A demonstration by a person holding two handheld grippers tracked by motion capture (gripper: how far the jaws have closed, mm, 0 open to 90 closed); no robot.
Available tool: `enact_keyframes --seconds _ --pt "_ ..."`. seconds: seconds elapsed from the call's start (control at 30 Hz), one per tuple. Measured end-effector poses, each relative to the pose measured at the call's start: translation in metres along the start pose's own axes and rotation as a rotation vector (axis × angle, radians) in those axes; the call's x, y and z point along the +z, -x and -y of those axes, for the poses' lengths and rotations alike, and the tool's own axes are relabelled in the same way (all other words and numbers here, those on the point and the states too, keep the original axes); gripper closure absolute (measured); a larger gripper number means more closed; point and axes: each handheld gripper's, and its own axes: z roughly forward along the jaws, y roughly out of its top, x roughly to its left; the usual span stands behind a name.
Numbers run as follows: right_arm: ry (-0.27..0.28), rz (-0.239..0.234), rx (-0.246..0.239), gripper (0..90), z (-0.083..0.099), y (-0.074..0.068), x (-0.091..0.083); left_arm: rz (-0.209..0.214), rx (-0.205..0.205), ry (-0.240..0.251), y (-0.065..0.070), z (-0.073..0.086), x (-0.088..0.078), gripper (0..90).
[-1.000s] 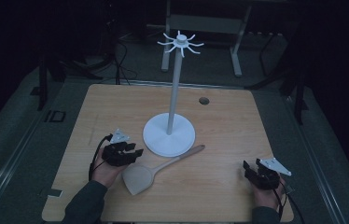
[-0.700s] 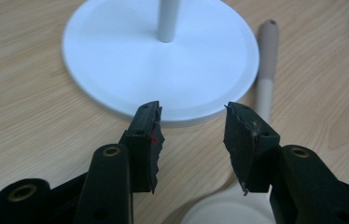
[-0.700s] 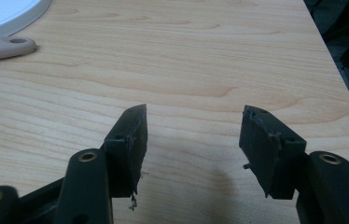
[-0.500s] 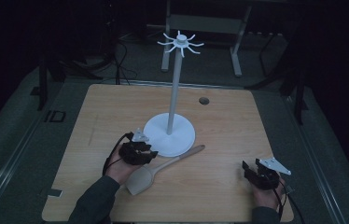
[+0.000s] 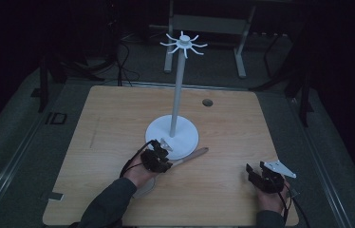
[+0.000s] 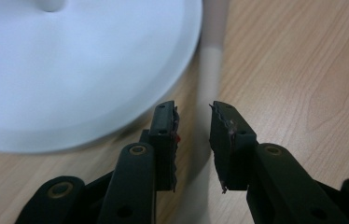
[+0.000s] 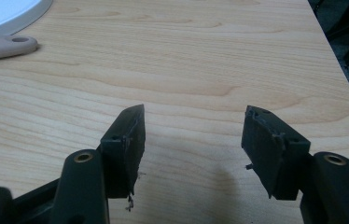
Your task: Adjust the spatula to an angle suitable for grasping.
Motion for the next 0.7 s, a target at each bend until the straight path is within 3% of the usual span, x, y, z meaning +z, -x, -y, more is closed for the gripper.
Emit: enact_keyframes --seconds 0.17,0.7 --pt "0.000 -0.001 0.002 39.0 0.000 0.000 0.000 -0.013 0.036 -0.056 0.008 -0.003 0.012 74.3" --pt "0.000 -0.006 0.001 38.6 0.000 0.000 0.000 -0.029 0.025 -0.120 0.013 0.001 0.003 76.6"
